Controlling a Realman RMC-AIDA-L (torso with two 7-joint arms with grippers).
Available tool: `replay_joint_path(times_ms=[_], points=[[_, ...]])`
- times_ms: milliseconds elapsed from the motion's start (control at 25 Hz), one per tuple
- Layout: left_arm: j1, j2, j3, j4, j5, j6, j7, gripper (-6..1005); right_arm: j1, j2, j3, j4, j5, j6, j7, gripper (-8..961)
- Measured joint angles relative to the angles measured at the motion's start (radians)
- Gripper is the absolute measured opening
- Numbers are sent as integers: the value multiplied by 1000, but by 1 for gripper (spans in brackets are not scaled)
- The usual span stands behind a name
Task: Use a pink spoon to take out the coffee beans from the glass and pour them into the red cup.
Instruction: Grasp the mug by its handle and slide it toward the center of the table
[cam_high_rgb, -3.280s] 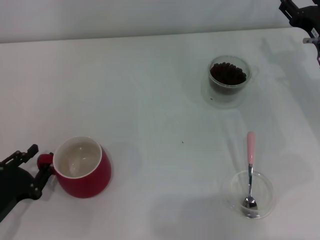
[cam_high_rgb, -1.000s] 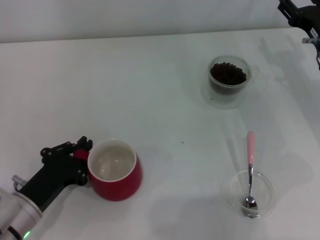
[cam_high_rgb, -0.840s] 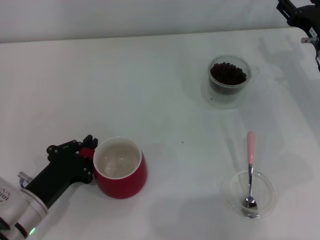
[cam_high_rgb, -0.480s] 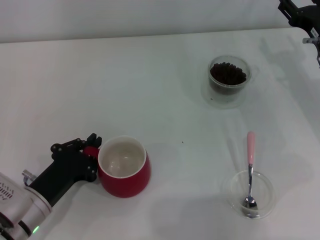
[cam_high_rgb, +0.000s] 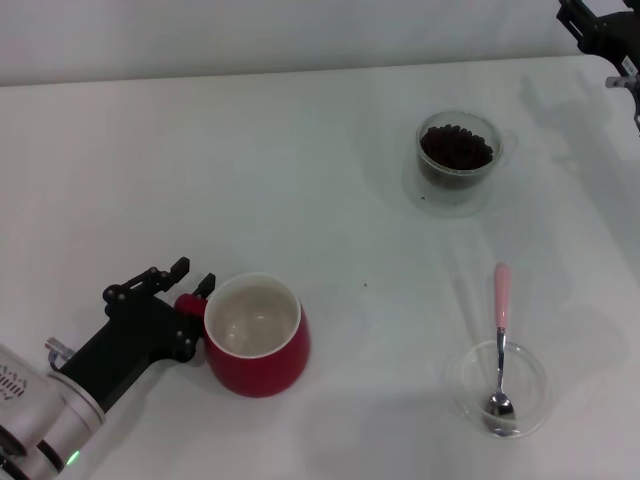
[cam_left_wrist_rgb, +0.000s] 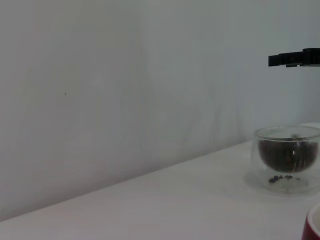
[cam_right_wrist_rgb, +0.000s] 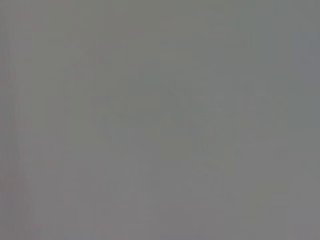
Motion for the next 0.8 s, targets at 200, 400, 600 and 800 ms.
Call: replay_joint_path(times_ms=[200, 400, 600, 800], points=[[2, 2, 0, 0, -1, 2, 0, 349, -1, 0, 0, -12, 0, 0, 0, 849], [8, 3, 0, 0, -1, 16, -1, 543, -3, -1, 0, -19, 0, 5, 0, 848], [17, 3, -5, 0, -1, 35, -1, 686, -3, -1, 0, -21, 0, 7, 0, 847], [28, 3, -10, 0, -10, 41, -10, 704, -3, -3, -2, -21, 0, 7, -2, 845]])
